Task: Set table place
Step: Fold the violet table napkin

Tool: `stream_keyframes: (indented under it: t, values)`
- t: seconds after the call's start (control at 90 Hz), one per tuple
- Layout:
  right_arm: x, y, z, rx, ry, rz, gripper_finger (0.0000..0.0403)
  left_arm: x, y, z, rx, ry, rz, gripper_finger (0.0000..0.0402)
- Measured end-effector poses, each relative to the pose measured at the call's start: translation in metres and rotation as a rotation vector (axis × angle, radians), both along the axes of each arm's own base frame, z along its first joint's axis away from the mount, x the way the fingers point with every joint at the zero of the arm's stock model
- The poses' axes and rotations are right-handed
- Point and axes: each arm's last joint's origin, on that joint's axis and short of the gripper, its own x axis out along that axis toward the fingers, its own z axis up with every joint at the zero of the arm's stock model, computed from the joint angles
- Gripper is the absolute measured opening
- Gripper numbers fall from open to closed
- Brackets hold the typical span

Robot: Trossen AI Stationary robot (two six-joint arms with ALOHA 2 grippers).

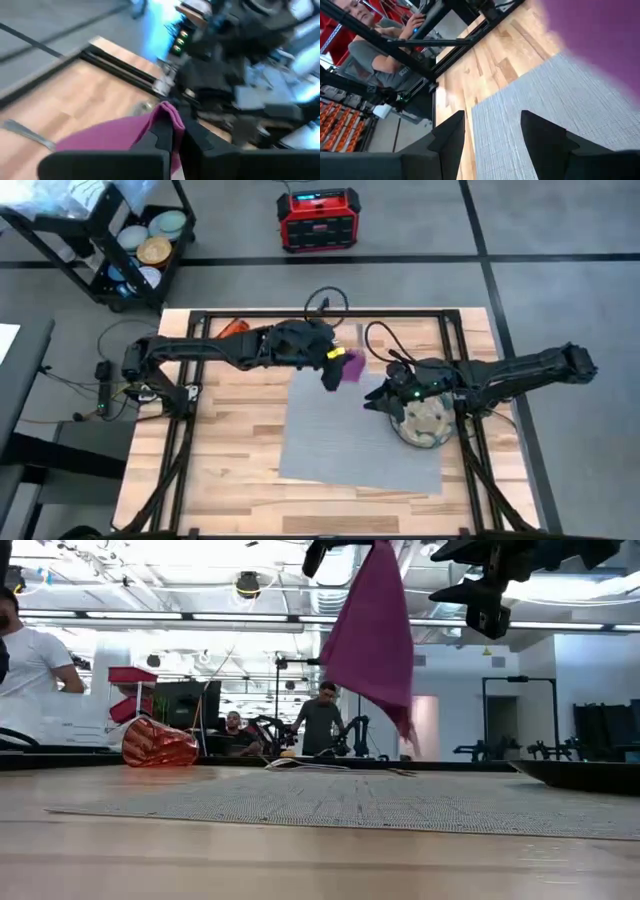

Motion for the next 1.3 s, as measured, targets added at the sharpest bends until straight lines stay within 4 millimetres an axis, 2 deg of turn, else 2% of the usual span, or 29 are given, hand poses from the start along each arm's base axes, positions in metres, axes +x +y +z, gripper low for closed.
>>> stream_keyframes:
  t: [0.133,0.3,0.489,0.856,1.078,1.3]
  values:
    - [0.000,-0.001,0.000,-0.009,-0.002,-0.025,0.0179,-0.001,0.005,0.006,0.018,-0.043,0.019,0.0000]
    - [0.000,-0.001,0.000,-0.008,-0.003,-0.029,0.0179,-0.011,-0.001,0.010,0.058,-0.004,0.093,0.0000]
    - [0.001,-0.002,0.002,-0.022,-0.024,-0.072,0.0179,-0.013,-0.001,0.019,0.093,-0.061,0.145,0.0000]
    - [0.007,-0.008,0.019,-0.011,-0.217,-0.126,0.0179,-0.013,0.013,0.029,0.135,-0.148,0.211,0.0000]
    - [0.020,-0.004,0.004,-0.020,-0.147,-0.111,0.0161,-0.013,0.020,0.038,0.139,-0.246,0.237,0.0000]
    - [0.042,-0.003,-0.025,-0.036,-0.042,-0.114,0.0141,-0.016,0.011,0.060,0.148,-0.313,0.211,0.0000]
